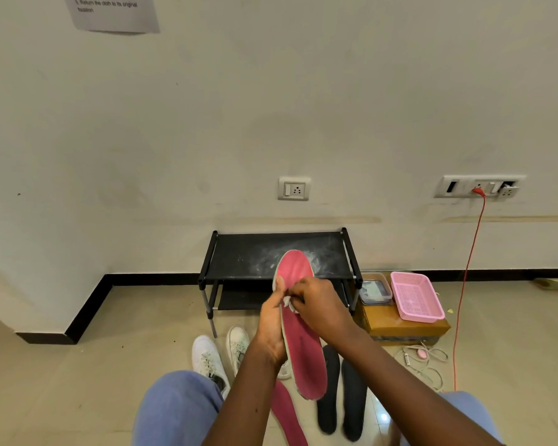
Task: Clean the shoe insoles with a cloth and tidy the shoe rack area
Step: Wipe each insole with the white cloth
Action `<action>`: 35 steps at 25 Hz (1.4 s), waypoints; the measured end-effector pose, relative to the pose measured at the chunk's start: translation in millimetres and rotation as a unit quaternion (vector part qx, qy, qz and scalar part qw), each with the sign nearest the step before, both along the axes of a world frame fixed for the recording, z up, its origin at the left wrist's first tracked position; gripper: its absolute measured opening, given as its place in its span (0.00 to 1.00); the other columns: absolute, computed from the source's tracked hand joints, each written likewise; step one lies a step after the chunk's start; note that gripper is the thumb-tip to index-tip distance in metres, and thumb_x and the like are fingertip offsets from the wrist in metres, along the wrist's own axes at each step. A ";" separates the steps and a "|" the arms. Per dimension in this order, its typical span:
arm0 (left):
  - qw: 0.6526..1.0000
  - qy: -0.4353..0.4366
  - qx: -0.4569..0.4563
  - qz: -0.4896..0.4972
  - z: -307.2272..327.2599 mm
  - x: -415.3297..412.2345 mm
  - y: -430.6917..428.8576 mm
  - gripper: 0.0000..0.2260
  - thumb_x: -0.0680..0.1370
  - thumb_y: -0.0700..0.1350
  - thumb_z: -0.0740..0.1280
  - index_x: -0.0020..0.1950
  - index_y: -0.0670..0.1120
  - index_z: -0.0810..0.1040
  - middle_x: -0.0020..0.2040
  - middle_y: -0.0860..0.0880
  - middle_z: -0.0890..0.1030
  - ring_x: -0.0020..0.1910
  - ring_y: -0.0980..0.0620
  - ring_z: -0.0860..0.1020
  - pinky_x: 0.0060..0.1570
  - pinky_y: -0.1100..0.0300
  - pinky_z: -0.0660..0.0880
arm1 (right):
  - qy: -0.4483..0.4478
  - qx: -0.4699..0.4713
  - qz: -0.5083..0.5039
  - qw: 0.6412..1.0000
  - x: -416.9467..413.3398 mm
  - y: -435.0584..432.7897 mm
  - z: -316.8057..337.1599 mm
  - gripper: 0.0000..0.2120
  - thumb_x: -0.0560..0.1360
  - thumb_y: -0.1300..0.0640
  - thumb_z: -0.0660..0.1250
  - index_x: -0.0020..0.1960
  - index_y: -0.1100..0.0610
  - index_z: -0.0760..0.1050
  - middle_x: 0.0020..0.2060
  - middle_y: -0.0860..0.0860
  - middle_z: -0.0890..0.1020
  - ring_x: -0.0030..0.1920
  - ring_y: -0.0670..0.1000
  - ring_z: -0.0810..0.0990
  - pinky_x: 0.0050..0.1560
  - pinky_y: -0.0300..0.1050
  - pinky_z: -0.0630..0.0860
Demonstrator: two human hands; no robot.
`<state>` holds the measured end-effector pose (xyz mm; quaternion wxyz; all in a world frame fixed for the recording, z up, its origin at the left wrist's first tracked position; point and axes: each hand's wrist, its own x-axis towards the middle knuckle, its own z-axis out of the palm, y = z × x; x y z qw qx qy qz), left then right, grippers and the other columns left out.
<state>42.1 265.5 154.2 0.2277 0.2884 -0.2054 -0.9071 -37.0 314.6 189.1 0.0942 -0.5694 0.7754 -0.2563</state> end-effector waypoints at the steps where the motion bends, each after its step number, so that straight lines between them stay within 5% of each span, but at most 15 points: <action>1: 1.000 -0.007 -0.005 0.000 0.2 -0.4 2.3 0.23 0.80 0.57 0.56 0.55 0.39 0.78 0.40 0.40 0.83 0.39 0.44 0.83 0.38 0.53 0.81 | 0.016 -0.001 -0.009 1.000 -3.5 -3.2 1.6 0.10 0.75 0.63 0.62 0.51 0.58 0.82 0.45 0.57 0.83 0.45 0.54 0.80 0.49 0.47 0.76; 7: 0.999 -0.032 -0.039 -0.020 0.8 1.6 7.5 0.22 0.81 0.56 0.53 0.55 0.41 0.77 0.39 0.40 0.84 0.36 0.45 0.84 0.30 0.57 0.79 | 0.035 -0.037 -0.079 0.996 -13.6 -14.5 4.4 0.11 0.77 0.64 0.60 0.51 0.59 0.81 0.48 0.56 0.81 0.46 0.51 0.80 0.43 0.36 0.72; 10: 0.999 -0.025 -0.025 -0.020 4.5 0.4 7.7 0.22 0.81 0.57 0.53 0.56 0.41 0.77 0.40 0.40 0.84 0.38 0.44 0.84 0.32 0.56 0.80 | 0.005 -0.032 -0.048 0.998 -11.2 -10.9 6.0 0.11 0.76 0.63 0.62 0.52 0.57 0.82 0.49 0.55 0.82 0.48 0.52 0.80 0.48 0.39 0.73; 15: 1.000 0.004 0.021 -0.017 2.1 -5.1 2.1 0.33 0.75 0.64 0.58 0.64 0.37 0.74 0.46 0.39 0.81 0.54 0.43 0.79 0.62 0.49 0.72 | -0.036 0.015 0.015 0.999 -1.4 5.3 9.0 0.11 0.75 0.65 0.63 0.53 0.58 0.81 0.47 0.55 0.84 0.47 0.52 0.81 0.52 0.45 0.75; 19: 0.998 -0.009 0.011 -0.057 -0.1 -4.3 -0.4 0.34 0.74 0.66 0.57 0.60 0.37 0.76 0.44 0.37 0.82 0.44 0.42 0.83 0.47 0.49 0.79 | -0.080 0.047 0.001 0.996 -3.9 10.9 11.8 0.10 0.74 0.63 0.66 0.53 0.58 0.81 0.46 0.54 0.84 0.45 0.49 0.82 0.49 0.36 0.75; 23: 0.999 0.012 0.003 -0.047 6.3 -5.8 5.3 0.31 0.72 0.62 0.60 0.64 0.39 0.75 0.49 0.38 0.82 0.50 0.42 0.81 0.50 0.49 0.79 | -0.040 -0.025 -0.037 0.998 -2.7 5.3 13.3 0.08 0.75 0.62 0.65 0.51 0.59 0.82 0.43 0.56 0.84 0.41 0.50 0.81 0.44 0.29 0.71; 29: 0.996 -0.023 -0.015 -0.086 4.8 -3.0 13.9 0.25 0.79 0.59 0.56 0.62 0.40 0.74 0.43 0.40 0.83 0.38 0.44 0.81 0.37 0.53 0.80 | -0.010 -0.069 -0.109 0.992 -23.8 -10.8 20.5 0.10 0.76 0.65 0.62 0.51 0.63 0.81 0.46 0.58 0.83 0.45 0.51 0.80 0.42 0.28 0.63; 32: 0.996 -0.012 -0.004 -0.092 4.5 0.1 15.3 0.28 0.77 0.63 0.54 0.58 0.40 0.76 0.38 0.41 0.82 0.33 0.46 0.80 0.33 0.56 0.78 | -0.004 -0.046 -0.073 0.996 -27.4 -9.8 18.8 0.11 0.77 0.65 0.61 0.53 0.62 0.81 0.50 0.57 0.82 0.49 0.51 0.79 0.44 0.28 0.63; 35: 0.997 0.018 0.003 -0.071 6.4 -2.6 12.6 0.31 0.72 0.68 0.55 0.56 0.43 0.77 0.40 0.43 0.81 0.40 0.47 0.80 0.39 0.56 0.78 | 0.000 -0.018 -0.004 1.000 -21.5 -3.7 13.1 0.12 0.76 0.67 0.61 0.54 0.60 0.81 0.51 0.54 0.81 0.51 0.51 0.79 0.48 0.29 0.66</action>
